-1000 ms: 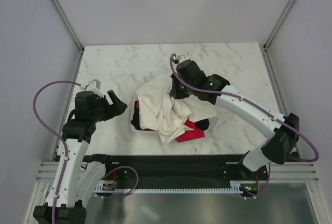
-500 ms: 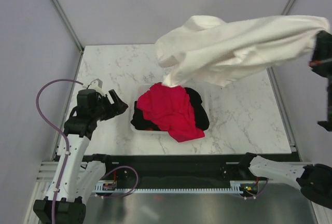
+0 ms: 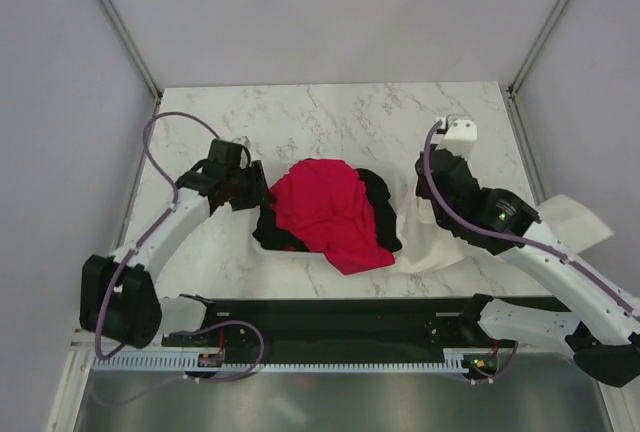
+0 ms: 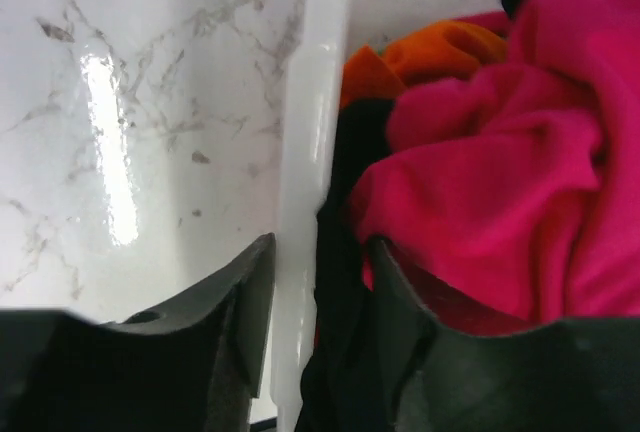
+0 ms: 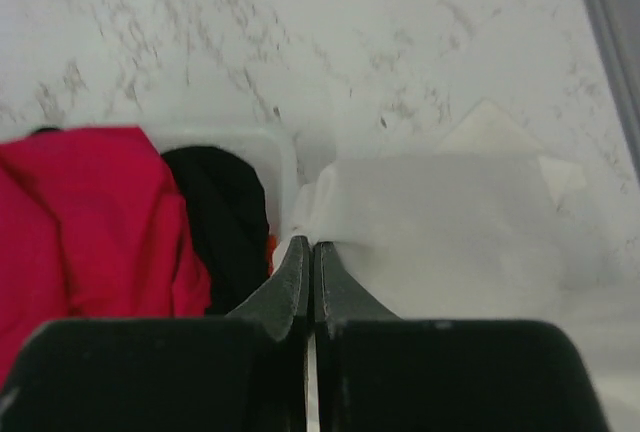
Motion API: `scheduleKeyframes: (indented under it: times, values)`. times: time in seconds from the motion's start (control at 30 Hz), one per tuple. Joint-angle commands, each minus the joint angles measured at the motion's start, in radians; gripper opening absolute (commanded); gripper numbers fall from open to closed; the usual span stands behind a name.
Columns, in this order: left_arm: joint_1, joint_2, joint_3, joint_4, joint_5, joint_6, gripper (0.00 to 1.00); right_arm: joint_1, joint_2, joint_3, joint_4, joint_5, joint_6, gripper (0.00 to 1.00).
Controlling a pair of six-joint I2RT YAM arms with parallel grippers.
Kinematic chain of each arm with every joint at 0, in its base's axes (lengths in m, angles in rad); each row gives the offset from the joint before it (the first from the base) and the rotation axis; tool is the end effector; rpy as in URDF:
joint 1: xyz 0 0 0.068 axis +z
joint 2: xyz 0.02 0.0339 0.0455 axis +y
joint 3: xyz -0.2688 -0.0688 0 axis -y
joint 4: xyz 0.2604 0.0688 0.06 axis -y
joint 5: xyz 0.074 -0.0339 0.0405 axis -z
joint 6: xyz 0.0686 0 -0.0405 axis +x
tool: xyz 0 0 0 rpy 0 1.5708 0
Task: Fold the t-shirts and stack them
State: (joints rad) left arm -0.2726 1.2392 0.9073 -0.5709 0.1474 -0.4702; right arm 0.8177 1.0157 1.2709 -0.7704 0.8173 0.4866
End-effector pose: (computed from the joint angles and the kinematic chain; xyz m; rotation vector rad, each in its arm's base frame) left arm 0.2728 -0.0867 0.2282 -0.1848 2.5210 -0.4921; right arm 0.1872 0.1266 0.4061 0.1563 1.9083 0.0179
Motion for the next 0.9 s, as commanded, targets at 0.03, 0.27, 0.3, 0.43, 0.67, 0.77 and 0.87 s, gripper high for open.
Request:
scheduleKeyframes:
  times: [0.03,0.27,0.3,0.43,0.67,0.77,0.87]
  values:
    - [-0.028,0.204,0.097,0.037,-0.117,-0.002,0.37,0.003,-0.074,-0.051,-0.020,-0.159,0.150,0.00]
    - [0.045,0.279,0.145,-0.014,-0.209,-0.064,0.02,0.003,-0.141,-0.094,-0.027,-0.156,0.121,0.00]
    - [0.064,0.279,0.157,-0.021,-0.221,-0.067,0.02,0.003,-0.150,-0.097,-0.029,-0.155,0.116,0.00]
    - [0.269,0.276,0.183,-0.058,-0.185,-0.111,0.02,0.003,-0.157,-0.117,-0.032,-0.170,0.119,0.00]
    - [0.657,0.342,0.274,-0.060,0.006,-0.257,0.02,0.003,-0.149,-0.137,-0.027,-0.202,0.126,0.00]
    - [0.733,0.379,0.283,-0.038,0.033,-0.375,0.02,0.001,-0.164,-0.150,-0.029,-0.219,0.127,0.00]
    - [0.757,0.414,0.280,0.023,0.040,-0.485,0.02,0.003,-0.173,-0.168,-0.029,-0.240,0.132,0.00]
